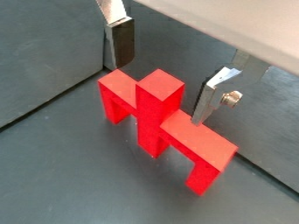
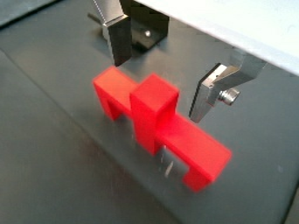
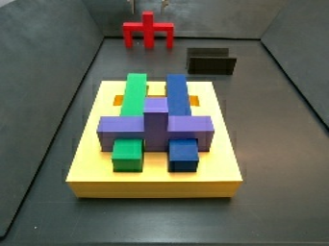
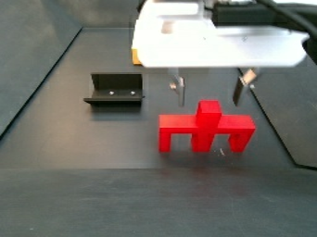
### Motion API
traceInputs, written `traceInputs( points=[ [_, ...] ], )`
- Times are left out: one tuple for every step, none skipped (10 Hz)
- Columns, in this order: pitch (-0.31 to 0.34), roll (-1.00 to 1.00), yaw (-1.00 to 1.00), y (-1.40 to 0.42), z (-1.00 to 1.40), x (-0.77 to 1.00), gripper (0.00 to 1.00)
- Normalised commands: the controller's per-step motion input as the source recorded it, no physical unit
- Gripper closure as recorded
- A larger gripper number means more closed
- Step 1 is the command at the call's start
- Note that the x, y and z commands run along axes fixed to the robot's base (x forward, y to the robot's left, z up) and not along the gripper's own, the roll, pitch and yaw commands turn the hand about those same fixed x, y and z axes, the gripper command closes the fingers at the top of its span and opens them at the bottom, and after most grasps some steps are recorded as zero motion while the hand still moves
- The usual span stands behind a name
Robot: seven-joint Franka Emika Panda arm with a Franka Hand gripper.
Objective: Pick up the red object. Move up. Move to above the board. Insert the red object.
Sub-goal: Pick up the red object.
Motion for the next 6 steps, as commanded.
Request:
traceInputs(
  points=[
    [-0.016,0.21,-0.12,0.23,-0.28,-0.05,0.00],
    [0.000,0.00,0.00,0.00,-0.08,0.01,0.00],
    [-0.020,0.03,0.00,0.00,-0.19,0.00,0.00],
    [-0.004,0.00,0.00,0.00,-0.17,0.00,0.00],
    [-0.024,0.02,0.00,0.00,-0.22,0.00,0.00],
    [-0.029,0.02,0.00,0.00,-0.25,0.00,0.00]
  ],
)
